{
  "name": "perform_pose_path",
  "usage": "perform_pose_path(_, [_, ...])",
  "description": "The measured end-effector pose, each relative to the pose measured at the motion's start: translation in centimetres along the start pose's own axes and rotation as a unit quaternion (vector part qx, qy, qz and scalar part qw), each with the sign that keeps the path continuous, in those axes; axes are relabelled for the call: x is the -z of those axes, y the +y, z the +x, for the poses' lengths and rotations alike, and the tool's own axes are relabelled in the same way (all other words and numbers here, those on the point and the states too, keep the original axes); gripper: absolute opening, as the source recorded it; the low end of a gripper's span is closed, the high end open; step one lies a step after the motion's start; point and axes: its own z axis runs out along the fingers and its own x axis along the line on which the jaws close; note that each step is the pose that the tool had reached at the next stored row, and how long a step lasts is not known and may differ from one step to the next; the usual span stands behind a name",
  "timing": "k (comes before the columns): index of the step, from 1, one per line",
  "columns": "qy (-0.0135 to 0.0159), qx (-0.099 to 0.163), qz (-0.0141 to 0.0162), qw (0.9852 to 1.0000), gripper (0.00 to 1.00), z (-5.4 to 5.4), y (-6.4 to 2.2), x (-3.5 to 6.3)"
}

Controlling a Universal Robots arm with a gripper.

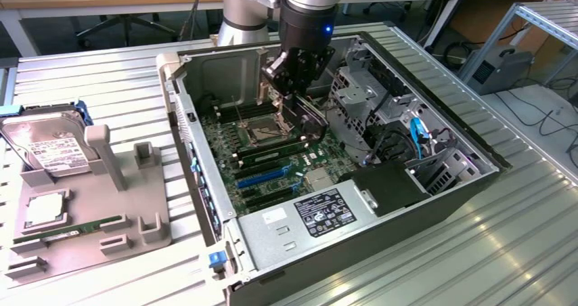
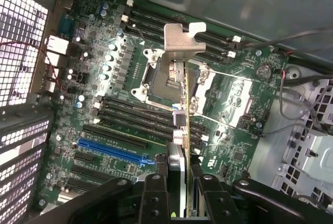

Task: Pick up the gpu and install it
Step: 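Insert the gpu into the slot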

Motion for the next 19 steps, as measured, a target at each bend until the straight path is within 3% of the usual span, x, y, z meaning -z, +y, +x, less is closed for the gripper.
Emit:
perform_pose_path(9, [-0.0011, 0.032, -0.0009, 0.9995, 0.27, 0.00, 0.00, 0.00])
perform_pose_path(19, [-0.0026, 0.079, -0.0022, 0.9968, 0.27, 0.00, 0.00, 0.00])
